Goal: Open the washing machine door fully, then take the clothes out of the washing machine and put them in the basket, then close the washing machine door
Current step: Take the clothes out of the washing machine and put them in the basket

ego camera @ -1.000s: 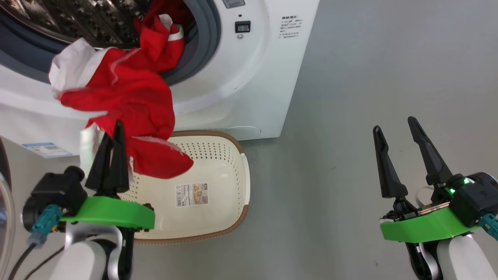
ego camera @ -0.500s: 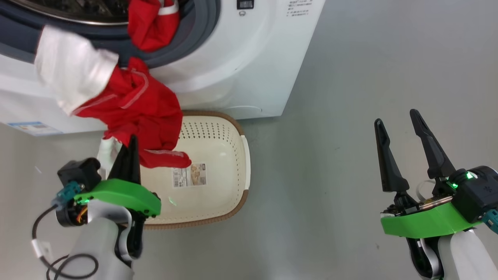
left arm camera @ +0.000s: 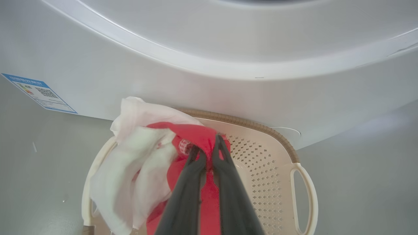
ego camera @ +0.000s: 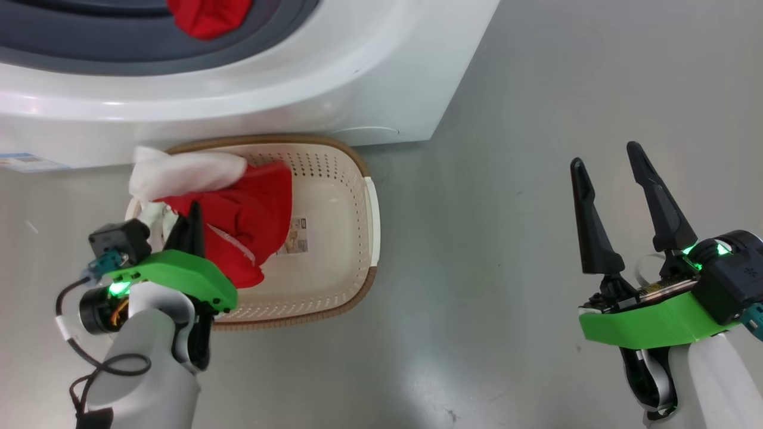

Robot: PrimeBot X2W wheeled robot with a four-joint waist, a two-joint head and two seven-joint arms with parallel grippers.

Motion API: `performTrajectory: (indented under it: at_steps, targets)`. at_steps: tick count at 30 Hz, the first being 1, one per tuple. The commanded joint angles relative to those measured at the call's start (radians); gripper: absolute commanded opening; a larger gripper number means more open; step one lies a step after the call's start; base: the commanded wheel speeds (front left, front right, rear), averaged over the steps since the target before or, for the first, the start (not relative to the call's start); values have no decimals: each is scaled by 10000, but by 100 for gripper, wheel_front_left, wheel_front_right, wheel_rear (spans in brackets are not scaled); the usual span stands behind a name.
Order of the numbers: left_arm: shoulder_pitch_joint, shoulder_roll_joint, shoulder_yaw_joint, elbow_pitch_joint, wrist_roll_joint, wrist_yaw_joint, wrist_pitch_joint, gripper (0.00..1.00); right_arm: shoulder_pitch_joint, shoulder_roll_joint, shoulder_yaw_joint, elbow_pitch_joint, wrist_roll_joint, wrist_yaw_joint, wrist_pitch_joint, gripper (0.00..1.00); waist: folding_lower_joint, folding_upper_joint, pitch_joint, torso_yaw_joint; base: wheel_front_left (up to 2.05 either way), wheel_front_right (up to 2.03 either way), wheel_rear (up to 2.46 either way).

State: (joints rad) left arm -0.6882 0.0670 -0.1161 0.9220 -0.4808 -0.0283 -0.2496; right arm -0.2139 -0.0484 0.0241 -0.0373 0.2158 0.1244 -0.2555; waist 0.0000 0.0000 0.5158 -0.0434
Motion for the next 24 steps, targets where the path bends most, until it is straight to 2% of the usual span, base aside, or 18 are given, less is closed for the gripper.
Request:
performTrajectory:
  at_steps: [1,10,17,18,20,21,24]
  targets:
    - [-247,200,311,212,170,-132,-120,0,-168,-18,320,-257,-95,63,-63,100,0,0,244,-56,0,0,0]
    - [-1416,212,-116,2687,605,-156,-82,0,-477,-18,562,-216,9,63,-63,100,0,0,902,-363,0,0,0]
    - [-1763,289,-152,3421,533,16,189,0,-656,-18,709,-133,80,63,-63,100,0,0,1125,-562,0,0,0]
    - [-1775,306,-167,3461,531,26,218,7,-675,-18,726,-123,95,63,-63,100,0,0,1138,-585,0,0,0]
    - [-1790,320,-206,3528,527,50,377,39,-702,-18,738,-107,115,63,-63,100,0,0,1153,-615,0,0,0]
    - [-1801,322,-222,3550,525,68,412,48,-710,-18,735,-100,120,63,-63,100,0,0,1157,-622,0,0,0]
    - [-1844,330,-250,3594,492,52,477,98,-727,-18,717,-72,131,63,-63,100,0,0,1156,-622,0,0,0]
